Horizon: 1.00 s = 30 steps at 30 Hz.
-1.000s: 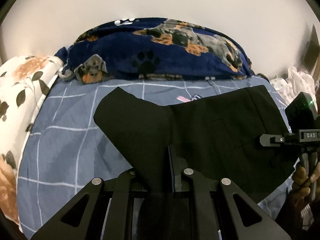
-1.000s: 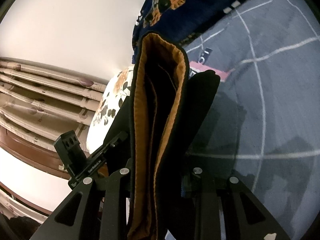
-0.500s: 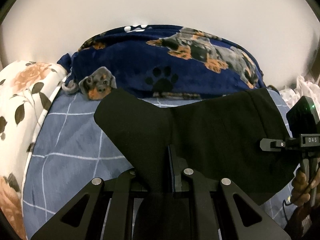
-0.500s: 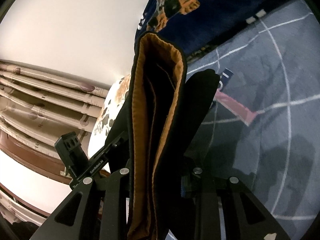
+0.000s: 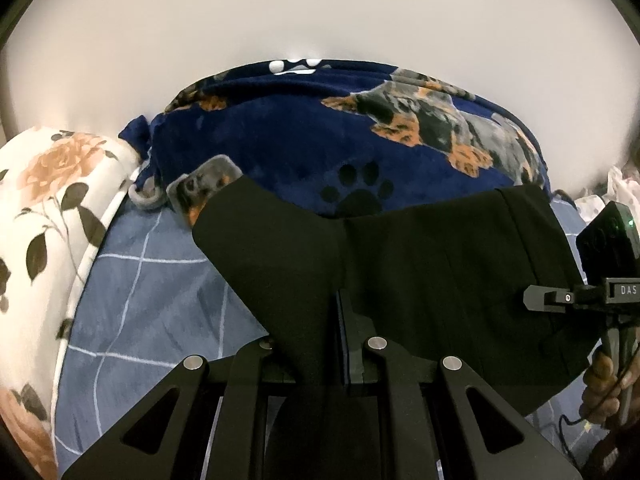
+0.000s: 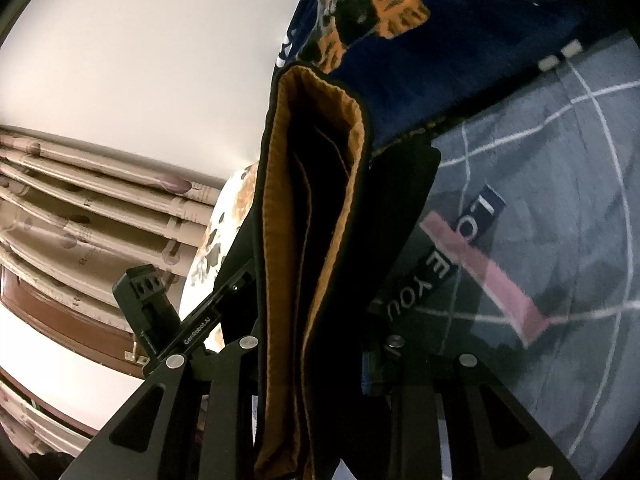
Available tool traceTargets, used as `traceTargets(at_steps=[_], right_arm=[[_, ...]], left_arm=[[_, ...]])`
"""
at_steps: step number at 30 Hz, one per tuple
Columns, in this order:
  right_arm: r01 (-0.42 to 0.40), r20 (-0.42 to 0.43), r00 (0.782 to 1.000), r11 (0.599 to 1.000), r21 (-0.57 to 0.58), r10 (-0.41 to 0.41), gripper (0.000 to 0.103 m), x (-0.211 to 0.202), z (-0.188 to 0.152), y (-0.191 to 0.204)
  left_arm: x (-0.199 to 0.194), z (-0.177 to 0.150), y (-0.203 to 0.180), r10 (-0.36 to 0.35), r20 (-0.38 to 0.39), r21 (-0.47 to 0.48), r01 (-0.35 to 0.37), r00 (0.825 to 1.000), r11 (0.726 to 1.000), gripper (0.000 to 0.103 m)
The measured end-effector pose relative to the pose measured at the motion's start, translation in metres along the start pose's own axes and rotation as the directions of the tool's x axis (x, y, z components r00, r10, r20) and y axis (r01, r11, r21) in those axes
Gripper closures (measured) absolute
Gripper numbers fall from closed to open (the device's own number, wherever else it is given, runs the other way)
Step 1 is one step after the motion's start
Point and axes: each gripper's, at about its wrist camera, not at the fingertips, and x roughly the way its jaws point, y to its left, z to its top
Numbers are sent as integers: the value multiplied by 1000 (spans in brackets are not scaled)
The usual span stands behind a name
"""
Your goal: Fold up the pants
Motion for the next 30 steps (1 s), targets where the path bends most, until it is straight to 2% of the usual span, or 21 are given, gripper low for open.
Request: traceTargets(at_steps=[17,30], right_arm=[[1,-4,1000,1000,23,-1,77,4,7,-18],[17,-13,1000,1000,4,-17,77,6,10,-15]], left_arm=[[31,6,15,9,-17,-34,-10,1000,999,90],[39,6,25,14,-23,-51,-15,1000,999,90]])
